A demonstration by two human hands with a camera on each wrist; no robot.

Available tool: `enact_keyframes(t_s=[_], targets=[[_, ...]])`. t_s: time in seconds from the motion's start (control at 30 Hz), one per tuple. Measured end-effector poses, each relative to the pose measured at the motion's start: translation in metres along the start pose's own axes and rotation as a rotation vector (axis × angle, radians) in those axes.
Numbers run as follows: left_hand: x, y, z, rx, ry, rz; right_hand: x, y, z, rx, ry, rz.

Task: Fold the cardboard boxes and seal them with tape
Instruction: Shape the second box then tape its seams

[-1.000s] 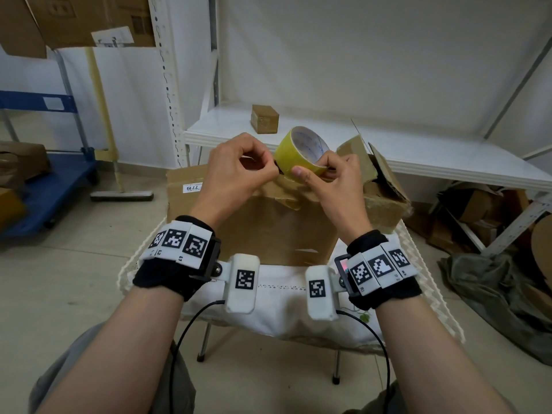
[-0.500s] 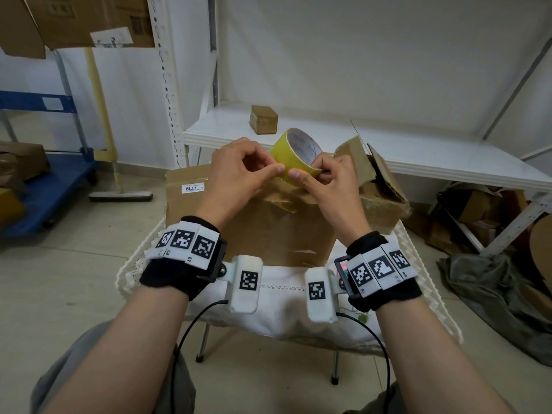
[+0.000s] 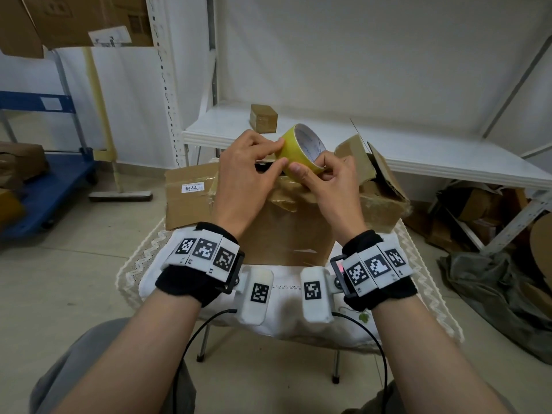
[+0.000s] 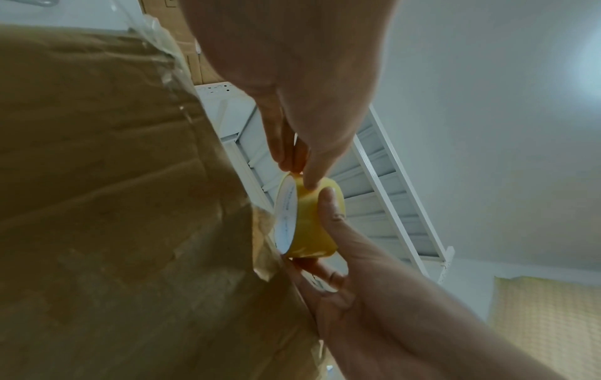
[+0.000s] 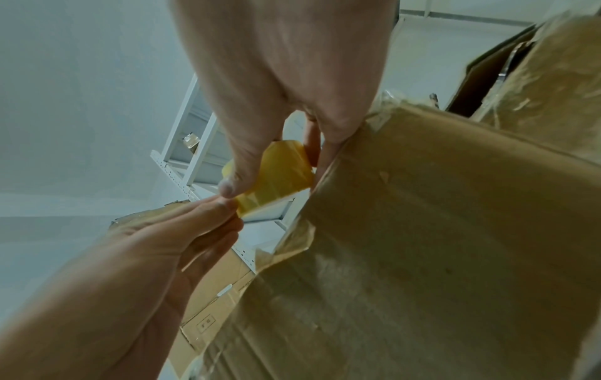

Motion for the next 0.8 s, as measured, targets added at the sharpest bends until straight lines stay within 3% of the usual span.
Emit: enact_keyframes(t_s=[0.13, 0.3, 0.37, 0.6, 0.8], targets=[[-0.003, 0.011, -0.002, 0.004, 0.017, 0.070, 0.000, 0.001, 0.001, 0.049, -0.018, 0.014], [-0.005, 0.021, 0.013, 0.032, -0.184, 0.186, 0.003, 0.005, 0.002, 0.105, -0.066, 0.022], [-0.007, 0.019, 0.016, 0.067, -0.204, 0.176, 0.003, 0.006, 0.003, 0.073, -0.086, 0.028], [-0.007, 0.021, 0.006, 0.058, -0.029, 0.138, 0.003, 0.009, 0.007, 0.137, -0.110, 0.037], [-0.009, 0.020, 0.005, 0.046, 0.015, 0.119, 0.004, 0.008, 0.006, 0.117, -0.118, 0.031]])
Point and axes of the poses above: each hand's wrist, its own x-axis towards the middle knuckle, its own z-axis out of the palm, y = z × x, the point moved 9 cm from there along x, towards the middle knuckle, and after that the axes turned 13 degrees about x, right-handed, at the moved point
